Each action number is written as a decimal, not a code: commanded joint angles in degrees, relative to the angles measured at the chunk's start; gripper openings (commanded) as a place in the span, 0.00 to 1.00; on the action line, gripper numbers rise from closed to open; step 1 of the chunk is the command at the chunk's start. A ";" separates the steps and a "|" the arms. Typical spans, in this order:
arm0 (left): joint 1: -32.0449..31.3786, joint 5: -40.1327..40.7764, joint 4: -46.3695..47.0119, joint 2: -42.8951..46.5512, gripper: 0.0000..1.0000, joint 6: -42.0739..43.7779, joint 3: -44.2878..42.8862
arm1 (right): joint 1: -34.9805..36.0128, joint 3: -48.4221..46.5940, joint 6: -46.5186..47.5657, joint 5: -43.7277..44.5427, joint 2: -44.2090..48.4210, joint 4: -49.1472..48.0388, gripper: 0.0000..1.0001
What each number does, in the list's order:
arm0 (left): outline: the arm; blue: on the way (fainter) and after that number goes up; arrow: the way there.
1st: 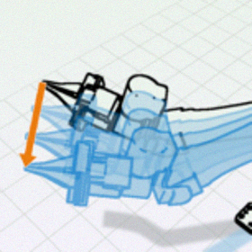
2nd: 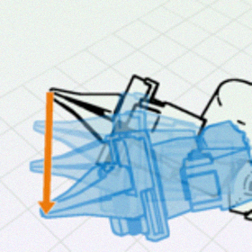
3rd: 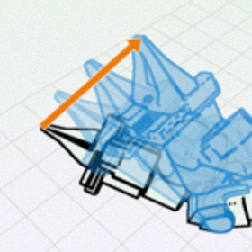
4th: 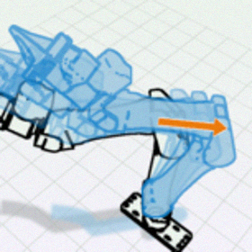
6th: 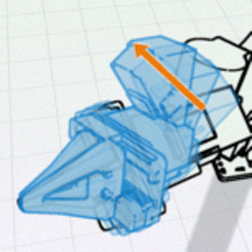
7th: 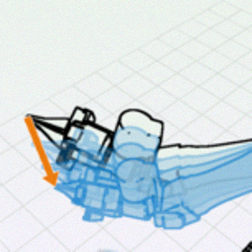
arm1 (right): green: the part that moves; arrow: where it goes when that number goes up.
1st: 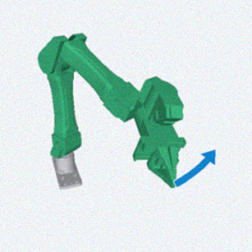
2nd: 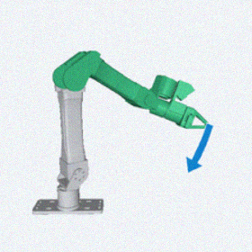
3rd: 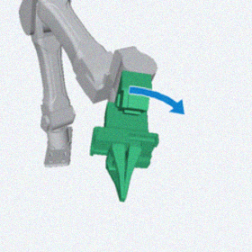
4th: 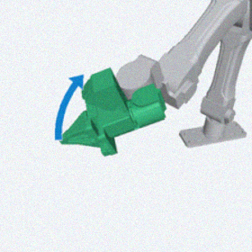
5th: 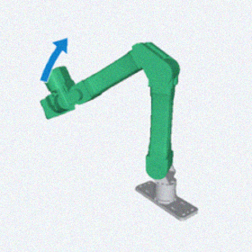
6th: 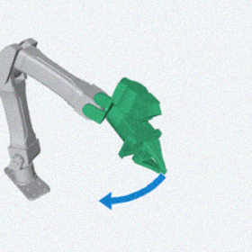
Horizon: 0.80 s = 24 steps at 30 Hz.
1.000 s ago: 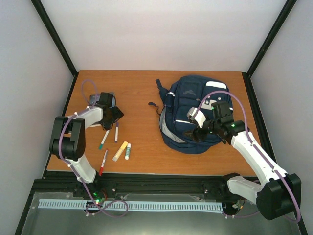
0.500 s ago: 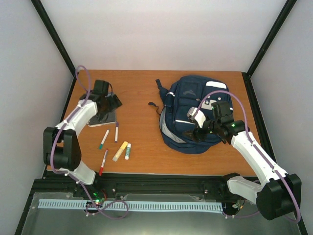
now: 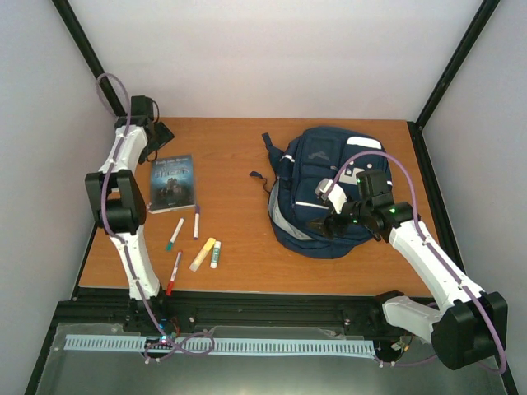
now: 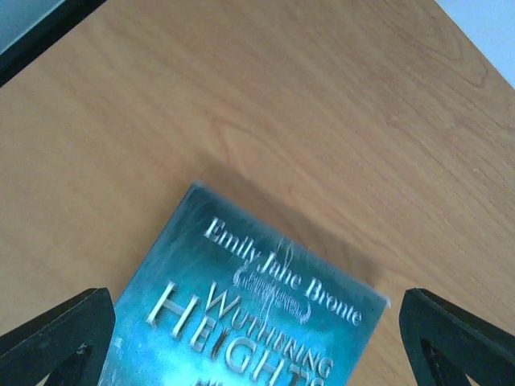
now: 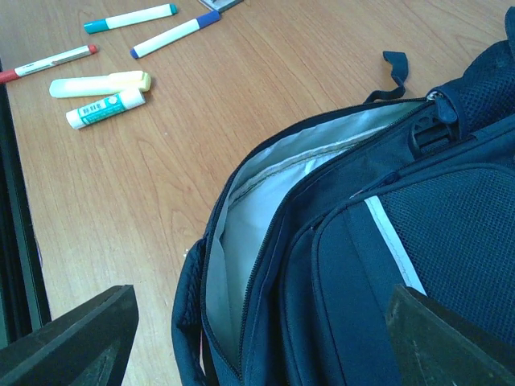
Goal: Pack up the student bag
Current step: Move the book to the center of the board.
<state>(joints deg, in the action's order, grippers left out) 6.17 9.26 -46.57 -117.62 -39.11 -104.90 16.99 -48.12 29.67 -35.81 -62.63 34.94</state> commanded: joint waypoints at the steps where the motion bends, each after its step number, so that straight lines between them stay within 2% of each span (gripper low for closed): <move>1: 1.21 1.19 -3.95 -7.74 1.00 7.31 -7.74 | -0.21 -1.34 -0.96 -1.04 0.53 -0.97 0.86; 4: 2.52 -0.12 -2.42 -8.94 1.00 10.04 -6.36 | -0.22 -1.27 -1.21 -1.26 0.77 -1.04 0.86; 13: 6.21 -12.09 2.99 -9.94 1.00 14.64 0.70 | -0.21 -1.24 -0.85 -1.52 -0.42 -0.84 0.86; 18: 6.22 -20.40 5.47 -10.86 0.93 13.96 4.18 | -0.21 -1.36 -0.87 -1.54 -0.56 -0.73 0.86; 24: 3.23 -22.98 9.54 -7.80 0.90 13.86 10.33 | -0.21 -1.56 -0.10 -2.40 -1.84 -0.17 0.85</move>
<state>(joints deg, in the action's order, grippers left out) 12.03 -8.08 -38.83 -126.45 -25.96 -97.47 16.99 -48.14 29.10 -36.51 -63.24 34.92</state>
